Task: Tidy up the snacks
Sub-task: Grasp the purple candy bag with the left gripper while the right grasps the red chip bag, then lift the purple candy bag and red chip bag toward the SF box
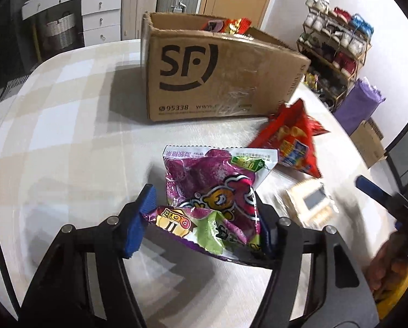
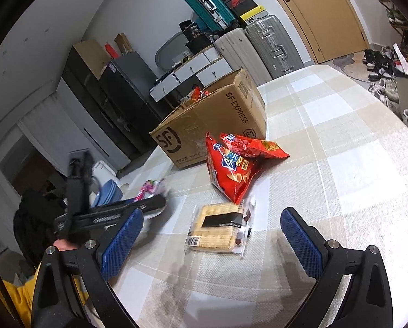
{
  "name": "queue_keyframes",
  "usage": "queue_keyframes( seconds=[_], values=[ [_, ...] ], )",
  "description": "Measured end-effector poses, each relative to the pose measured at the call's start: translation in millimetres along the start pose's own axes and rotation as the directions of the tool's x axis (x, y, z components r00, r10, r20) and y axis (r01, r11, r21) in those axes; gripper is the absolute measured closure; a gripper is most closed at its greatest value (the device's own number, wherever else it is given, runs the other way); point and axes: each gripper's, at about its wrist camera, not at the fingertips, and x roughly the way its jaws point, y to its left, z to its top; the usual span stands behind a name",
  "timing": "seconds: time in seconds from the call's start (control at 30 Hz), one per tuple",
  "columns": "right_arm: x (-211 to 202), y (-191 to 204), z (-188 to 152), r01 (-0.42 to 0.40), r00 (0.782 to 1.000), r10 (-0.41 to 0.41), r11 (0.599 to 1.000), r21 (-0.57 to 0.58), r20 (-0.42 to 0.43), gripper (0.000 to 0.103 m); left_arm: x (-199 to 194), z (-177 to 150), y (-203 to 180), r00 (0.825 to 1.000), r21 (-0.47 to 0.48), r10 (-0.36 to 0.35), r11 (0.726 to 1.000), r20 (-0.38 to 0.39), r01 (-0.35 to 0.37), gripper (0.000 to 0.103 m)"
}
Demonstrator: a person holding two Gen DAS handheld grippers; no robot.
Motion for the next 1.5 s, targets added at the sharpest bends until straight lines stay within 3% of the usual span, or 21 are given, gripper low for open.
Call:
queue_keyframes(
  seconds=[0.27, 0.37, 0.43, 0.6, 0.7, 0.77, 0.9, 1.0, 1.07, 1.5],
  values=[
    [45, 8, 41, 0.04, 0.989, -0.053, 0.995, -0.097, -0.138, 0.001, -30, -39, 8, 0.998, -0.035, -0.054, 0.998, 0.024, 0.055, 0.04],
    [77, 11, 55, 0.051, 0.97, -0.084, 0.988, -0.146, -0.229, 0.001, -40, -54, 11, 0.996, -0.057, -0.085, 0.995, 0.037, 0.087, 0.04],
    [95, 13, 62, 0.098, 0.959, -0.144, 0.977, -0.19, -0.243, 0.001, -43, -64, 15, 0.995, -0.054, -0.084, 0.995, 0.045, 0.086, 0.04],
    [126, 17, 67, 0.111, 0.936, -0.184, 0.964, -0.244, -0.301, 0.003, -49, -66, 25, 0.992, -0.075, -0.114, 0.99, 0.045, 0.117, 0.04],
    [138, 20, 68, 0.114, 0.929, -0.197, 0.957, -0.266, -0.313, 0.015, -52, -80, 26, 0.989, -0.088, -0.145, 0.985, 0.039, 0.148, 0.04],
    [146, 21, 65, 0.135, 0.918, -0.233, 0.944, -0.3, -0.322, 0.033, -57, -85, 24, 0.988, -0.082, -0.148, 0.985, 0.044, 0.151, 0.04],
    [149, 28, 59, 0.152, 0.905, -0.282, 0.915, -0.375, -0.32, 0.039, -58, -86, 26, 0.986, -0.094, -0.158, 0.982, 0.044, 0.162, 0.04],
    [147, 33, 54, 0.122, 0.908, -0.265, 0.909, -0.398, -0.325, 0.043, -60, -94, 25, 0.987, -0.102, -0.153, 0.982, 0.045, 0.157, 0.04],
    [144, 37, 51, 0.104, 0.913, -0.255, 0.901, -0.422, -0.32, 0.051, -56, -95, 23, 0.987, -0.106, -0.154, 0.982, 0.048, 0.158, 0.04],
    [118, 39, 63, 0.056, 0.941, -0.15, 0.953, -0.296, -0.305, 0.064, -71, -109, 14, 0.985, -0.106, -0.161, 0.98, 0.069, 0.168, 0.04]
  ],
)
